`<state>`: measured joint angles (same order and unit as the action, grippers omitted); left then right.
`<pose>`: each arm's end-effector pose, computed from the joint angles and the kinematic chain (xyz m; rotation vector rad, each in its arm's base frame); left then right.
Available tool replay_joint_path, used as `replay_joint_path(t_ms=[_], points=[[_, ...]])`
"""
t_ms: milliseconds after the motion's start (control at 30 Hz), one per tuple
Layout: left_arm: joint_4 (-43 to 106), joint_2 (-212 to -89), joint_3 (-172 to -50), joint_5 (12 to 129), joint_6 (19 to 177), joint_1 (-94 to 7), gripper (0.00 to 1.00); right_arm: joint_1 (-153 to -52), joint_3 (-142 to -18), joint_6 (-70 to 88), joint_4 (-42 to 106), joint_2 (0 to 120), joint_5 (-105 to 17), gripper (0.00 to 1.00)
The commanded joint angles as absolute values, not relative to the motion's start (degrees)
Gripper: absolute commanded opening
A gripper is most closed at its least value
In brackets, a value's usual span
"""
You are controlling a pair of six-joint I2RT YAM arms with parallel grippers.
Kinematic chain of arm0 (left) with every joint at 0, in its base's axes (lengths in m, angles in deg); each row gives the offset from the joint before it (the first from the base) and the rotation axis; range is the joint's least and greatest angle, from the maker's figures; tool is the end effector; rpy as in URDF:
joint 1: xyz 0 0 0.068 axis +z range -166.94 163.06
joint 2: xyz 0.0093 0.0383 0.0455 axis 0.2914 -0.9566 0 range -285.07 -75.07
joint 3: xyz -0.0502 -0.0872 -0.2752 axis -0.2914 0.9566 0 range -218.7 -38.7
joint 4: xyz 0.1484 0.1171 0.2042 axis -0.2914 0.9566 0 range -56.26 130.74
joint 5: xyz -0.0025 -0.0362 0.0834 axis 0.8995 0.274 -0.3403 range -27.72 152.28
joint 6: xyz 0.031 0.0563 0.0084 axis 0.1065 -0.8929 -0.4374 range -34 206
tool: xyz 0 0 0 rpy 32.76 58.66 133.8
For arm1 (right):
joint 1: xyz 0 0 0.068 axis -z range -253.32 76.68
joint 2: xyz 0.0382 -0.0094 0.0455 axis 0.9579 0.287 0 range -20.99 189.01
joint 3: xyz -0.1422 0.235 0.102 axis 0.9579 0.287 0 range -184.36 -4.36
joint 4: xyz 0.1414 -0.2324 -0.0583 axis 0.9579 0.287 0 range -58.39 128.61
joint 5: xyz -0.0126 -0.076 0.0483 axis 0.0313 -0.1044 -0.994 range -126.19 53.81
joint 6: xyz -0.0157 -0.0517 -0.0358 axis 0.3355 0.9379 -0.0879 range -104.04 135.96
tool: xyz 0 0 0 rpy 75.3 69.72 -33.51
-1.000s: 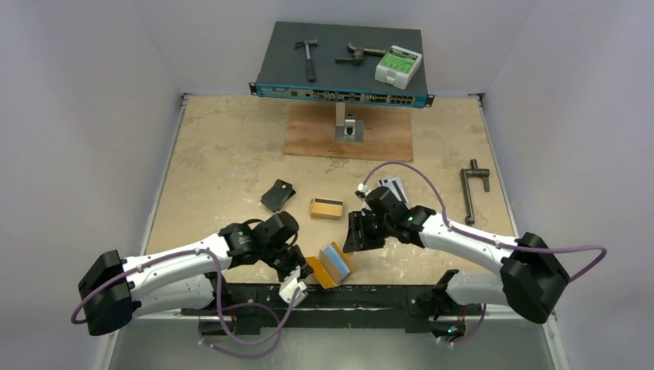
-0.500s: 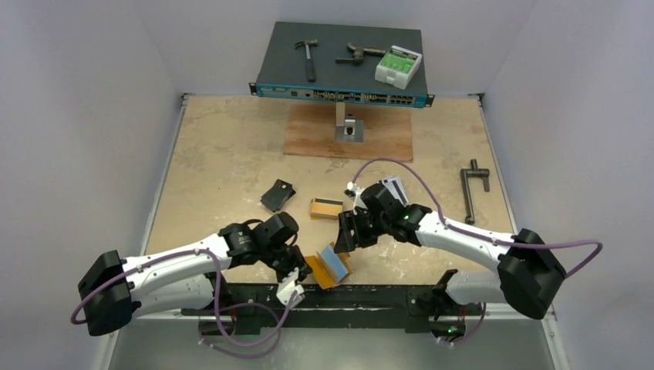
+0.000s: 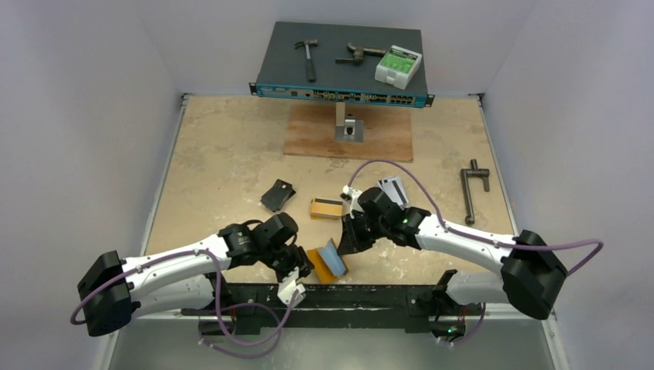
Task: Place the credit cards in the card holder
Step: Place the card holder at the center of the board.
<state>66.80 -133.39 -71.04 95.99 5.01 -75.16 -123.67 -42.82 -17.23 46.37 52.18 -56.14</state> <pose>0.0777 -0.1788 0.1952 2.3599 0.6589 -0.5916 0.1569 0.2164 0.1933 -0.5675 2.6046 1.0029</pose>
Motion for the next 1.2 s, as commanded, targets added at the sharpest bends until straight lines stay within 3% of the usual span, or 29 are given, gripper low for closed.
replay_joint_path(t_ms=[0,67,167,233,500,733,967,1000,1100,1167], points=[[64.9,-131.9,-71.2,96.3,10.5,-74.8,0.50,-123.9,-45.9,-16.0,46.0,47.1,-53.4,0.00],[65.0,-131.4,-72.0,96.8,13.4,-74.2,0.64,-124.3,-46.8,-15.7,47.3,47.2,-53.0,0.00],[64.4,-130.4,-74.0,97.7,18.9,-73.6,0.73,-126.6,-47.2,-15.6,48.5,48.5,-51.4,0.00],[64.7,-130.3,-75.1,98.4,20.6,-73.4,0.74,-126.9,-46.7,-16.2,48.3,49.8,-51.1,0.00],[64.8,-132.2,-75.7,98.7,18.6,-73.4,0.65,-126.9,-42.1,-17.9,47.3,54.7,-49.2,0.00],[55.9,-133.4,-75.3,97.4,21.2,-73.5,0.58,-125.2,-37.1,-18.8,44.9,56.4,-49.8,0.00],[54.1,-136.4,-77.3,95.6,20.8,-73.8,0.53,-125.1,-43.2,-18.7,43.3,50.9,-57.1,0.00],[53.6,-136.4,-78.2,94.3,23.3,-73.1,0.53,-125.1,-44.9,-18.1,43.9,51.9,-58.5,0.01],[55.0,-135.2,-80.7,93.7,32.1,-66.7,0.57,-125.1,-49.0,-15.6,47.5,54.1,-58.6,0.33],[56.6,-134.0,-81.8,92.8,38.1,-61.2,0.57,-125.1,-49.7,-16.2,47.3,53.5,-59.6,0.40]])
